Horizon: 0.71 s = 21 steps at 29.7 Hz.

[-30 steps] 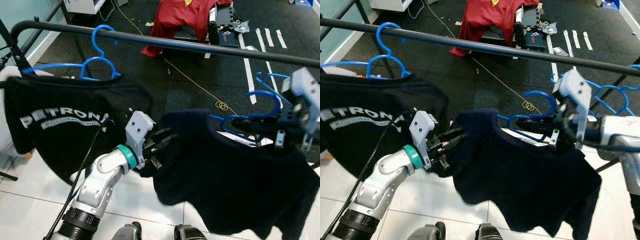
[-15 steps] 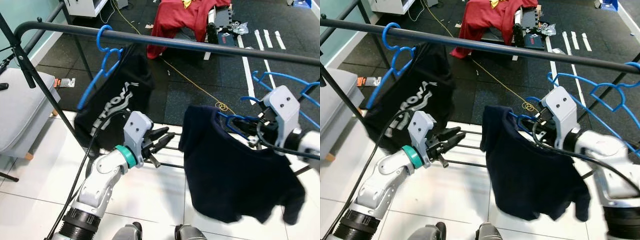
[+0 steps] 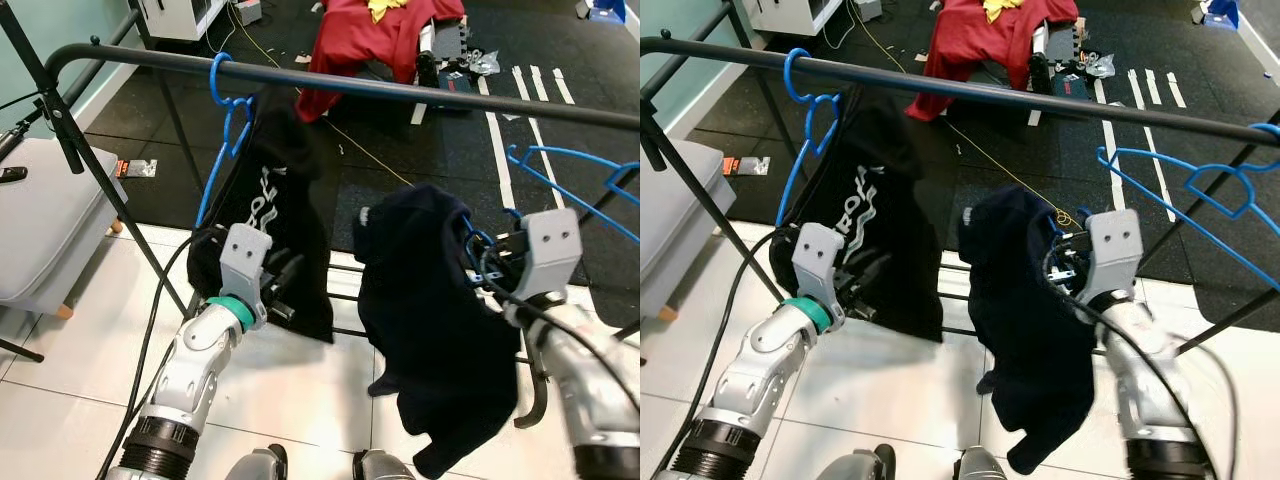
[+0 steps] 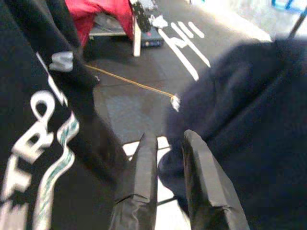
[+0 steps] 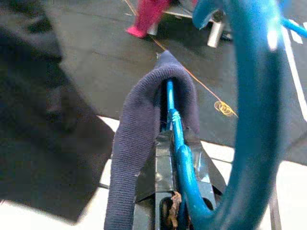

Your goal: Hang hanger

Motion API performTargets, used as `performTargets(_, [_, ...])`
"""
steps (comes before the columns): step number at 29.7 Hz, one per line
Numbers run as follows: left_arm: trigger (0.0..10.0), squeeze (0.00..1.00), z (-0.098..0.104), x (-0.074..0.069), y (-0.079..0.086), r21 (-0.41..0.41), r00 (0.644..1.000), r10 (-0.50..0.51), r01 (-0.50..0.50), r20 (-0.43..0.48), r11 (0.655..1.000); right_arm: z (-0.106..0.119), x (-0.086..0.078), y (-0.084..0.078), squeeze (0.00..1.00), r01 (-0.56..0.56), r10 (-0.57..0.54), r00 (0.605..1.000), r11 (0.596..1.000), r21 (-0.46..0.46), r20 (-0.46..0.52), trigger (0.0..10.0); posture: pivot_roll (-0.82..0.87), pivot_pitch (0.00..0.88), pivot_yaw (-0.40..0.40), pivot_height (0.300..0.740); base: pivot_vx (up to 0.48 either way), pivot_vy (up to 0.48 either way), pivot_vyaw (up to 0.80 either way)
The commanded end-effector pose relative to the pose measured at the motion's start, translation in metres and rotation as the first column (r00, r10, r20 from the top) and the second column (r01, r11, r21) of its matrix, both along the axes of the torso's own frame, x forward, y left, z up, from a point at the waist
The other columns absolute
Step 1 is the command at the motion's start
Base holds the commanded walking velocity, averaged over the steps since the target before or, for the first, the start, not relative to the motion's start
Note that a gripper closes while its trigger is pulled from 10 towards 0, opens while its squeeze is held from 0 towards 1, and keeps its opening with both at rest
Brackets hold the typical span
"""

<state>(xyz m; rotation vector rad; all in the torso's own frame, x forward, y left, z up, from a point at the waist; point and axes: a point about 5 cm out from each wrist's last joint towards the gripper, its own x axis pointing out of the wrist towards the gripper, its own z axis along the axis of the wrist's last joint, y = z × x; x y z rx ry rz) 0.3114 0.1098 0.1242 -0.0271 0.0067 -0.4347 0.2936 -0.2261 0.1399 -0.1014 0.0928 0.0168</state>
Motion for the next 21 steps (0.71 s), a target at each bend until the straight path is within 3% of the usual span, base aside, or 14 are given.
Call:
performTargets(1, [10.0,0.00,-0.002,0.001,0.003,-0.035,0.999,0.031,-0.032,-0.015,0.999,0.005,0.001,-0.008,0.00,0.073,-0.074,0.996,0.997,0.015,0.040,0.0,-0.10,0.099,0.042,0.740,0.000,0.000,0.00])
performTargets(2, [10.0,0.00,-0.002,0.002,0.004,-0.055,0.999,0.042,-0.044,-0.024,0.998,0.005,0.002,-0.009,0.00,0.091,-0.093,0.995,0.995,0.030,0.042,2.5,-0.10,0.100,0.041,0.740,0.000,0.000,0.00])
performTargets(3, [10.0,0.00,-0.003,0.002,0.004,-0.061,0.998,0.052,-0.054,-0.031,0.997,0.005,0.003,-0.009,0.00,0.108,-0.110,0.993,0.993,0.045,0.044,10.0,-0.10,0.099,0.041,0.740,0.000,0.000,0.00])
performTargets(12, [10.0,0.00,-0.006,0.004,0.015,-0.084,0.990,0.136,-0.139,-0.048,0.987,-0.001,0.009,0.018,0.00,-0.011,0.010,1.000,1.000,0.020,0.022,10.0,-0.10,0.098,0.027,0.740,0.000,0.000,0.00])
performTargets(14, [10.0,0.00,-0.006,0.004,0.019,-0.082,0.986,0.159,-0.163,-0.045,0.983,-0.003,0.012,0.024,0.00,-0.045,0.045,0.999,0.999,-0.012,0.011,10.0,-0.10,0.093,-0.016,0.740,0.000,0.000,0.00])
performTargets(21, [10.0,0.00,-0.005,0.003,0.021,-0.089,0.980,0.194,-0.196,-0.038,0.976,-0.009,0.013,0.031,0.00,-0.066,0.066,0.998,0.998,-0.023,-0.013,10.0,-0.08,0.088,-0.053,0.740,0.000,0.000,0.00])
